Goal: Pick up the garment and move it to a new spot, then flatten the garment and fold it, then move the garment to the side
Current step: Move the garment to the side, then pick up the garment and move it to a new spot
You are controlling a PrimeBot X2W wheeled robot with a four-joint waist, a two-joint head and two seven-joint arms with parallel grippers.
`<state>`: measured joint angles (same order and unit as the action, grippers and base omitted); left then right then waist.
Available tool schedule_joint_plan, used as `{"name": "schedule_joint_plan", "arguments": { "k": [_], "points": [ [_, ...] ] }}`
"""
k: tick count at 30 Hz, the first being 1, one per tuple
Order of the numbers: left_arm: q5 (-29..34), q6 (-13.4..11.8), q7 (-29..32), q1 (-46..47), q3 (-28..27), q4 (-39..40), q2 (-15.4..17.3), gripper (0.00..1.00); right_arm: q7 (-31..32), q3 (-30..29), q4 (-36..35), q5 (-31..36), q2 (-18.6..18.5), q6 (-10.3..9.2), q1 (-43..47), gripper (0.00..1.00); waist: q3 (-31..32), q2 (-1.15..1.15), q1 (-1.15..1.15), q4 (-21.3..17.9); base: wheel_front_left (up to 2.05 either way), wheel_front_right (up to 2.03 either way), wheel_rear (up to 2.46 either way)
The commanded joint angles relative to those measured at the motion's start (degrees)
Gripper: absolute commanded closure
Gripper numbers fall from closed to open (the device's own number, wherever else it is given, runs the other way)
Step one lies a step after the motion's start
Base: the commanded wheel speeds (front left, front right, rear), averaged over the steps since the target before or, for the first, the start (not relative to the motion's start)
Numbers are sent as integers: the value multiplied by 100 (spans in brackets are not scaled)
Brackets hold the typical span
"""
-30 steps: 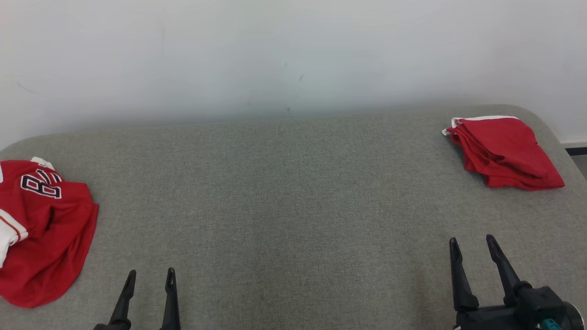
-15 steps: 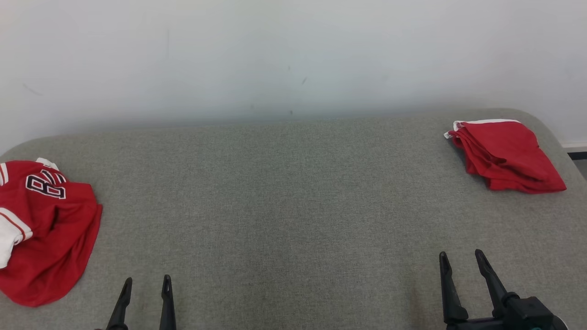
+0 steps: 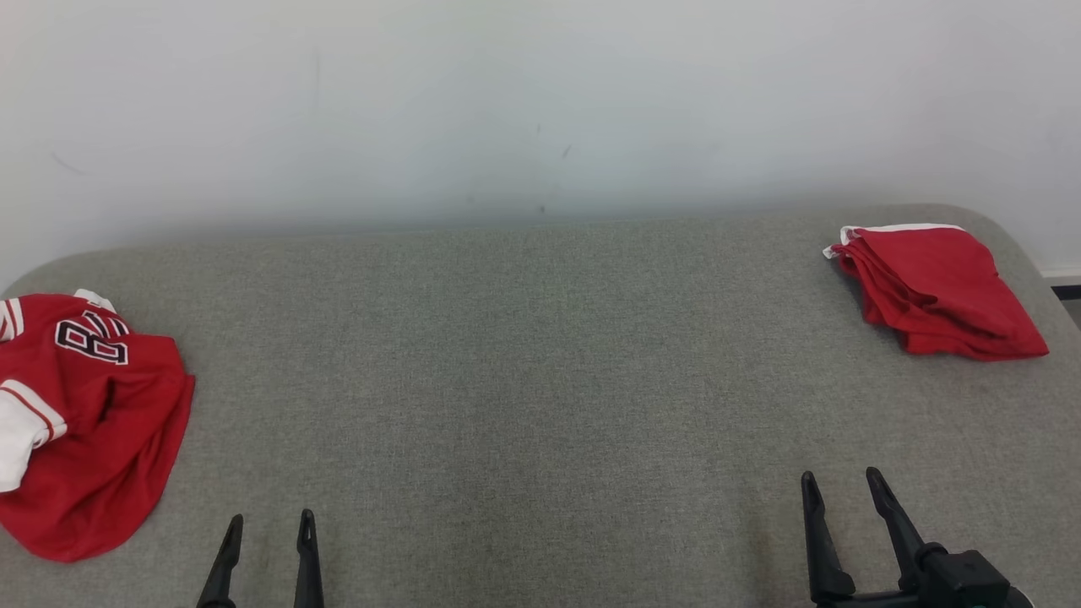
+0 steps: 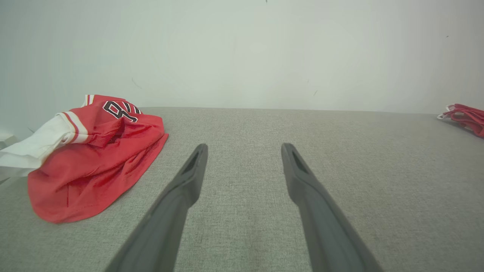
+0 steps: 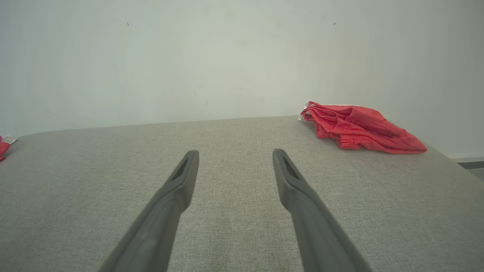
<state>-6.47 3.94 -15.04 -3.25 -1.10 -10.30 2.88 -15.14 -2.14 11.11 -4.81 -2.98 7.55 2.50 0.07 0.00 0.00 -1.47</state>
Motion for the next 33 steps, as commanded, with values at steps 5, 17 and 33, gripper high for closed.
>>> {"name": "schedule_joint_plan", "arguments": {
  "k": [5, 17, 33],
  "points": [
    [34, -31, -8, -37, -21, -16, 0, 0, -8, 33, 17, -44, 18, -14, 7, 0, -21, 0, 0, -10, 0, 0, 0],
    [28, -22, -8, -1, -25, -16, 0, 0, -8, 50, 5, -16, 19, -14, 2, 0, -35, 0, 0, 10, 0, 0, 0],
    [48, -7, -8, 78, 14, -105, 1, 0, -8, -9, 7, -65, 18, -14, 118, 0, 43, 0, 0, 350, 0, 0, 0]
  ]
}}
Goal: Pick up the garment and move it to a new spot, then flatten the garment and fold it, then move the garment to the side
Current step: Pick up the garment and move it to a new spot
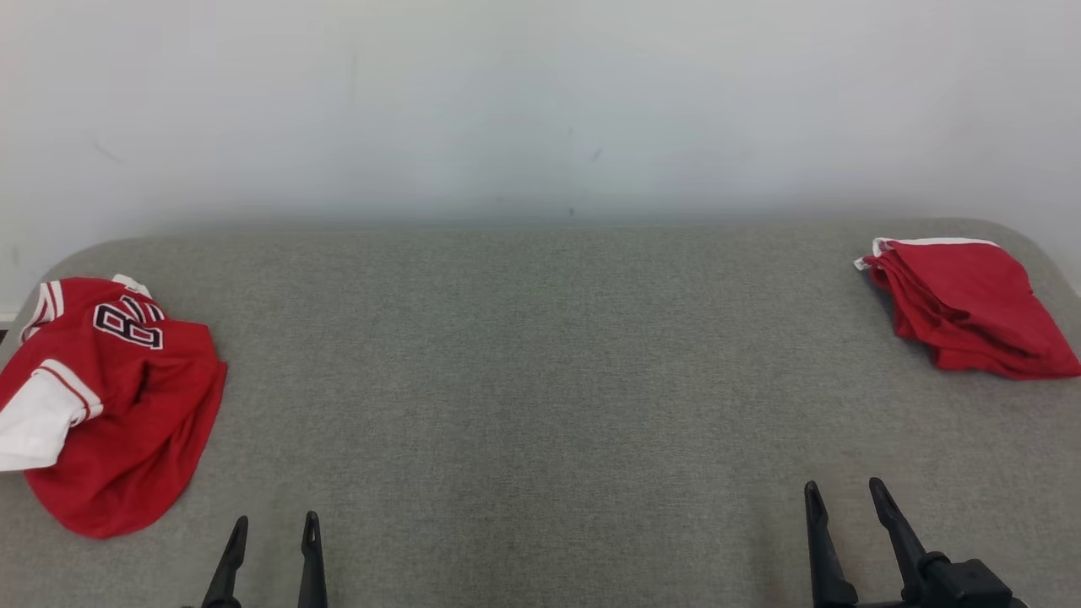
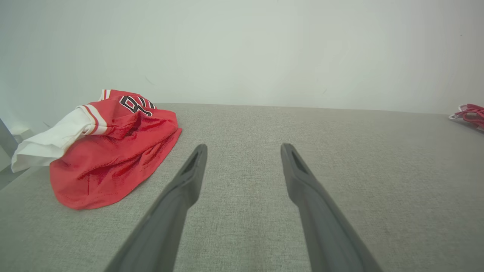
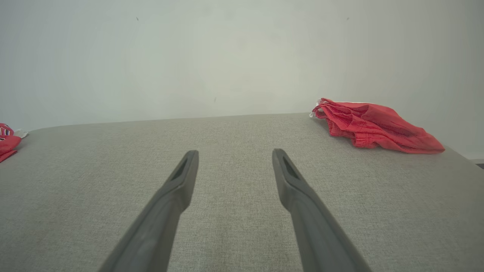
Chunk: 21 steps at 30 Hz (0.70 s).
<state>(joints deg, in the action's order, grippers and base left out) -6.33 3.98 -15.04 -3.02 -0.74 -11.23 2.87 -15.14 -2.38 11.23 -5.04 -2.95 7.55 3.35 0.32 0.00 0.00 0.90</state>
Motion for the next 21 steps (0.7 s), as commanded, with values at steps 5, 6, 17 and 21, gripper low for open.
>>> {"name": "schedule_joint_plan", "arguments": {
  "k": [5, 6, 17, 21],
  "points": [
    [61, 17, -8, 58, -67, -79, 2, 0, -8, 31, 17, -59, 13, -14, 94, 0, 39, 0, 0, 478, 0, 0, 0],
    [76, 30, -8, 65, -51, -105, 0, 0, -8, 9, 16, -68, 13, -14, 117, 0, 40, 0, 0, 584, 0, 0, 0],
    [160, 16, -8, 40, -173, -201, 2, 0, -8, 65, 77, -123, 14, -14, 150, 0, 72, 0, 0, 1501, 0, 0, 0],
    [223, 10, -9, 37, -283, -248, 6, 0, -8, 69, 91, -150, 14, -14, 178, 0, 94, 0, 0, 1833, 0, 0, 0]
  ]
}}
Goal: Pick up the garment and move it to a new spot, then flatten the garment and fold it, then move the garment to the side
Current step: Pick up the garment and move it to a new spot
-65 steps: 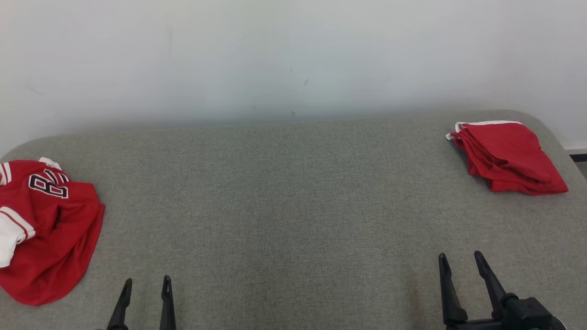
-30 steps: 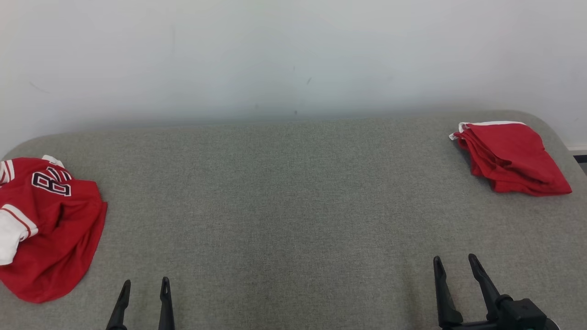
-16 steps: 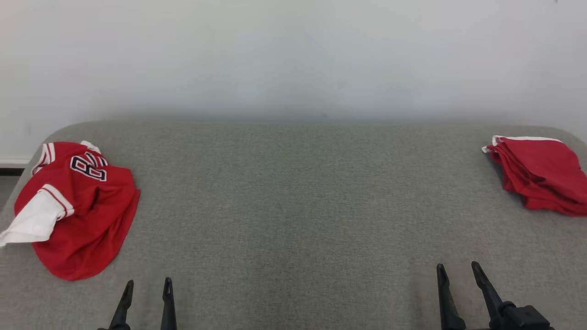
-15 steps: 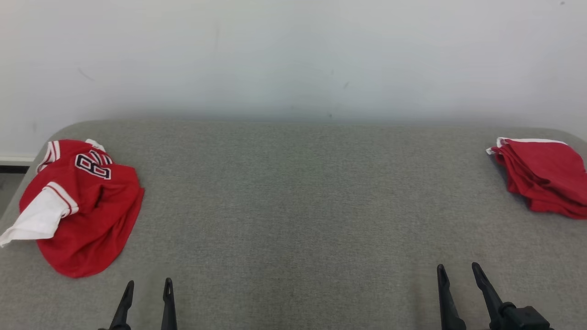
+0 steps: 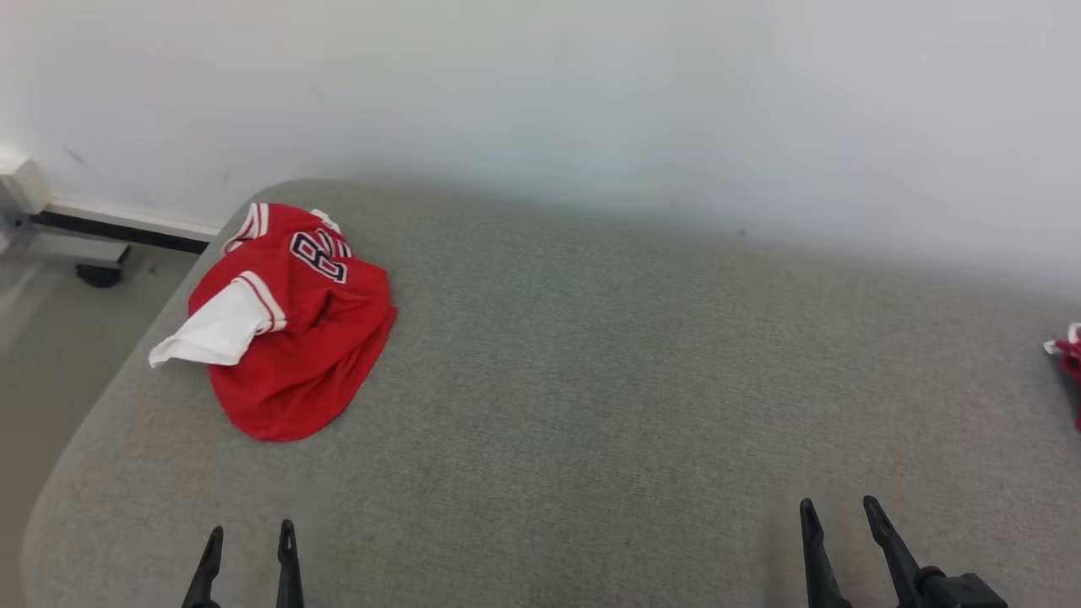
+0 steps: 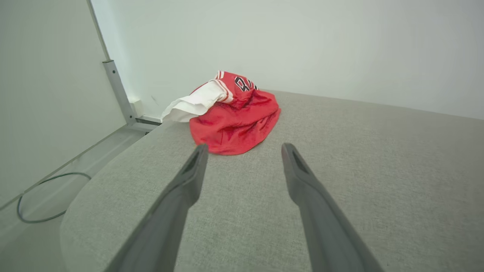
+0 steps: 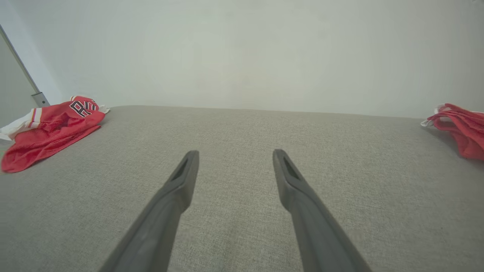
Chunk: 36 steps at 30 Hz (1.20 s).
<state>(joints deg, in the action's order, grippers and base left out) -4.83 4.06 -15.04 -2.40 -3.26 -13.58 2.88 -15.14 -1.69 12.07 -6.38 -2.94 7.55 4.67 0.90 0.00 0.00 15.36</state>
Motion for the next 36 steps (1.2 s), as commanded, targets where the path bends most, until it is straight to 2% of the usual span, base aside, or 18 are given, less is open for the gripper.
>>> {"name": "schedule_joint_plan", "arguments": {
  "k": [1, 15, 31, 36],
  "points": [
    [73, 11, -8, -19, -66, -20, 9, 0, -8, 12, 11, -21, 12, -14, 48, 0, 40, 0, 0, 461, 0, 0, 0],
    [112, -20, -8, -109, -338, 23, 12, 0, -8, 119, 42, -42, 12, -14, 39, 0, 100, 0, 0, 1282, 0, 0, 0],
    [-27, -24, -8, -18, -701, 60, 5, 0, -8, 285, 124, 31, 11, -14, -167, 0, -12, 0, 0, 1324, 0, 0, 0],
    [-211, 46, -8, 233, -911, -5, -1, 0, -8, 340, 63, 99, 7, -14, -289, 0, -199, 0, 0, 1020, 0, 0, 0]
  ]
}}
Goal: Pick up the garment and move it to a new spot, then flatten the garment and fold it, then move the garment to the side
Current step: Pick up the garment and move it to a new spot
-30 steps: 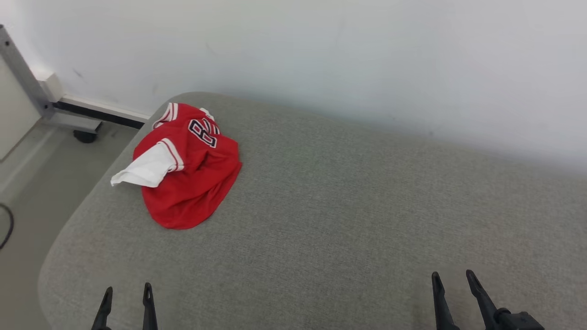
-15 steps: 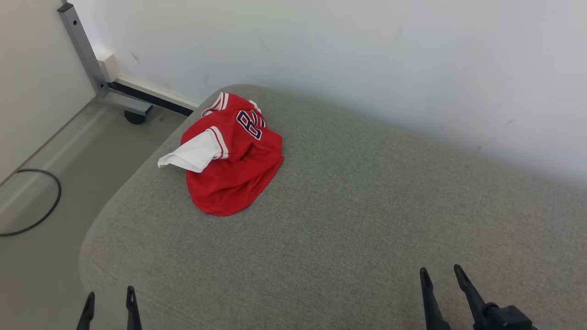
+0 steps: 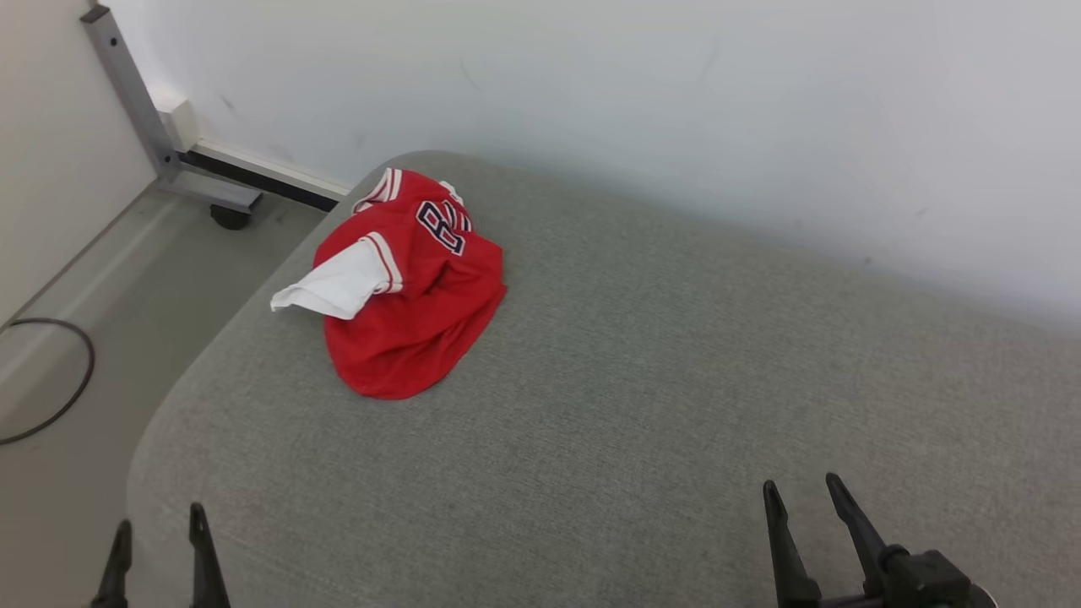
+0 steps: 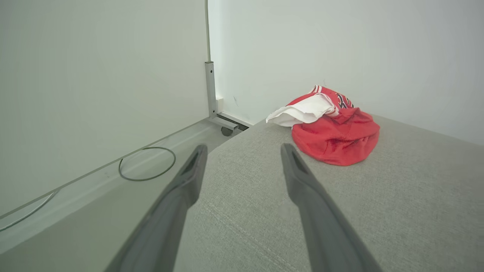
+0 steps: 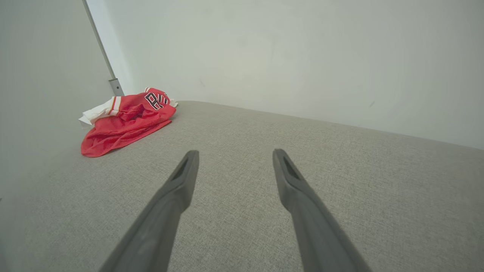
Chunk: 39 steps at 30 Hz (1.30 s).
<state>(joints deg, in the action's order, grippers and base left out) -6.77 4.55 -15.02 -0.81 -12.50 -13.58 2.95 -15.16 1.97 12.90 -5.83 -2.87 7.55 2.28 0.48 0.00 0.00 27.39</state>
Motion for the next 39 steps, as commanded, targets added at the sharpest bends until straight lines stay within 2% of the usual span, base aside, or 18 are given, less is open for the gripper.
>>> {"name": "schedule_joint_plan", "arguments": {
  "k": [1, 9, 17, 21, 29, 37, 39],
  "points": [
    [-51, 6, -10, 146, -57, 1, -5, 0, -7, 5, -22, 69, 1, -14, -99, 0, -220, 0, 0, -274, 0, 0, 0],
    [-137, 96, -9, 1089, -380, -71, 249, 0, -6, 35, -90, 172, -1, -14, -523, 0, -797, 0, 0, -1063, 0, 0, 0],
    [-531, 191, -9, 2196, -846, -453, 834, 0, -6, 220, -134, -14, 0, -14, -1054, 0, -1389, 0, 0, -2058, 0, 0, 0],
    [-715, 240, 99, 2680, -849, -767, 1158, 0, -7, 226, -147, -105, 1, -14, -1168, 0, -1563, 0, 0, -2392, 0, 0, 0],
    [-1089, 288, 636, 3431, -754, -1442, 1890, 0, -7, 311, -203, -229, 4, -14, -1344, 0, -1878, 0, 0, -2894, 0, 0, 0],
    [-1184, 280, 1262, 3913, -625, -2310, 2480, 0, -7, 380, -193, -246, 4, -14, -1510, 0, -2032, 0, 0, -3183, 0, 0, 0],
    [-1224, 277, 1423, 3980, -586, -2533, 2523, 0, -7, 372, -192, -229, 4, -14, -1524, 0, -2047, 0, 0, -3229, 0, 0, 0]
  ]
}}
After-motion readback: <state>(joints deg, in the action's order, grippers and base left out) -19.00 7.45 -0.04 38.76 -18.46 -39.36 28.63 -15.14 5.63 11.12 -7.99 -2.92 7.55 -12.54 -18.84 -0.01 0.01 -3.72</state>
